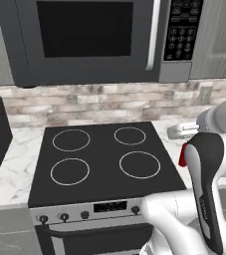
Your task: Take 2 condiments from the cabinet and move them on the counter near the stove.Make sure the condiments are lined up with each other, next to each other.
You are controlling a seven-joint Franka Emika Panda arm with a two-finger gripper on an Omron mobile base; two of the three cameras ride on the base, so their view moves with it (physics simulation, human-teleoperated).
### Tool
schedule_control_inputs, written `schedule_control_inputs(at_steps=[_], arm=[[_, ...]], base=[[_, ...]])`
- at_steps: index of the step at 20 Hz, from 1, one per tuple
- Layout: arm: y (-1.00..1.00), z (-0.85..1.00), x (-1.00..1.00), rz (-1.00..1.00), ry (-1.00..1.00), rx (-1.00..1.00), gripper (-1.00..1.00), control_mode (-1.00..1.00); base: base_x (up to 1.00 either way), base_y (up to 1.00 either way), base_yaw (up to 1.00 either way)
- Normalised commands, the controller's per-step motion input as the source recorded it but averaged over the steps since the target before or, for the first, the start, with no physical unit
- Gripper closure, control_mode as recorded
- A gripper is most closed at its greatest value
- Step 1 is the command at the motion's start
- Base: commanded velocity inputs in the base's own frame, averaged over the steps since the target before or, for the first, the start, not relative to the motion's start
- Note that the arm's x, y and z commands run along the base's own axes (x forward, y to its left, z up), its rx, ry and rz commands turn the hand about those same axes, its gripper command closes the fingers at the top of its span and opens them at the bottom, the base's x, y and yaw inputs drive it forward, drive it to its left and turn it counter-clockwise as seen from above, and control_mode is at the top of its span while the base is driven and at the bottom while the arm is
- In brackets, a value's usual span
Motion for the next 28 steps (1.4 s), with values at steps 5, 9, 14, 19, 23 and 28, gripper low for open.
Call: schedule_control_inputs(at_steps=[5,9,14,19,23,28], arm=[[0.00,0.00,0.00,0.00,0.00,0.00,-1.00,1.00],[0.00,0.00,0.00,0.00,0.00,0.00,-1.00,1.00],[0.00,0.00,0.00,0.00,0.00,0.00,-1.00,1.00],[0.00,0.00,0.00,0.00,0.00,0.00,-1.00,1.00],[0.00,0.00,0.00,0.00,0.00,0.00,-1.00,1.00],[0.00,0.00,0.00,0.00,0.00,0.00,-1.00,1.00]], base=[[-0.87,0.41,0.63],[-0.95,0.53,0.78],[-0.43,0.57,0.94],[-0.10,0.32,1.00],[0.00,0.00,1.00],[0.00,0.00,1.00]])
